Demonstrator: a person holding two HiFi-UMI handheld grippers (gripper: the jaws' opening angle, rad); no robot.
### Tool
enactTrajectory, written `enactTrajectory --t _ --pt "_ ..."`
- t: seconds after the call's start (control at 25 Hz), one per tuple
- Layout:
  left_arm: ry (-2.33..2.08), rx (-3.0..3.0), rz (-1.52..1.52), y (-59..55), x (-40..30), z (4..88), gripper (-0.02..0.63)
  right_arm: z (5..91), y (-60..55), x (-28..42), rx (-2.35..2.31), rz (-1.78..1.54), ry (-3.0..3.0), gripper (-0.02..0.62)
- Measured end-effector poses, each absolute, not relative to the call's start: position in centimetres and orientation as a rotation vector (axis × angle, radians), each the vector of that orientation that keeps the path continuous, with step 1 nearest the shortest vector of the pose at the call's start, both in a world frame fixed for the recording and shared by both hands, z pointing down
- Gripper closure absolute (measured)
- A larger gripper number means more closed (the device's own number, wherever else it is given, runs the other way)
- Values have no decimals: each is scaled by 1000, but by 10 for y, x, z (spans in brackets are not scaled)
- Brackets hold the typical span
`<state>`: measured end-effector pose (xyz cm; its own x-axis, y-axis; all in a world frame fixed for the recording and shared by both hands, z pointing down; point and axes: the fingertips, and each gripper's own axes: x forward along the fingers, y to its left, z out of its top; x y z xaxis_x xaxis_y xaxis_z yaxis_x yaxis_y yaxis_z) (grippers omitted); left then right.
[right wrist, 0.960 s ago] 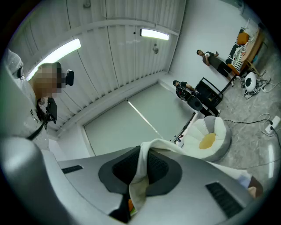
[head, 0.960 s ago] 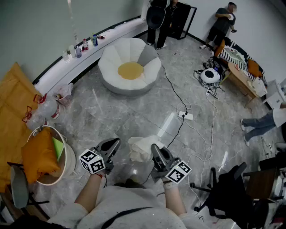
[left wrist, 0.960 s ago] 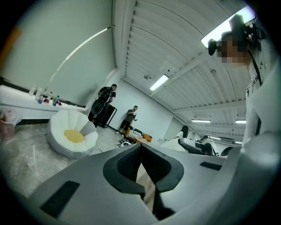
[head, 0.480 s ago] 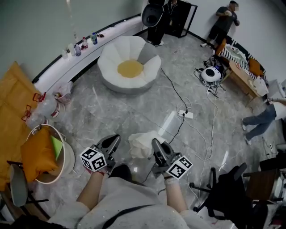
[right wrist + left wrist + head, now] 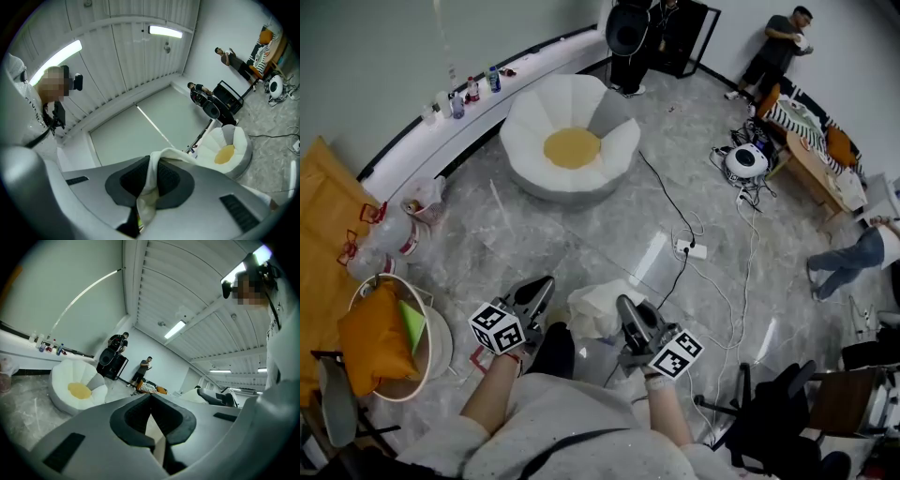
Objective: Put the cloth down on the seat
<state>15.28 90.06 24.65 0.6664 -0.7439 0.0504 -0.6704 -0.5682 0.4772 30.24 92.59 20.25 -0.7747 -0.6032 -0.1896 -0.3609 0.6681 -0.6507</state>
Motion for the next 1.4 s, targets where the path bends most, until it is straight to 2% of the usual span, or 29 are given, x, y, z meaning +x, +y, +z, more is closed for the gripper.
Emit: enactTrajectory --t 0.6,0.92,1.4 --pt "-1057 2474 -199 652 87 238 592 186 697 245 -695 -783 2465 558" --pt "-1116 2475 -253 572 41 225 592 163 589 220 -716 -727 2405 558" --pt "-1187 2391 -248 468 8 248 592 193 465 188 -635 -831 2443 558"
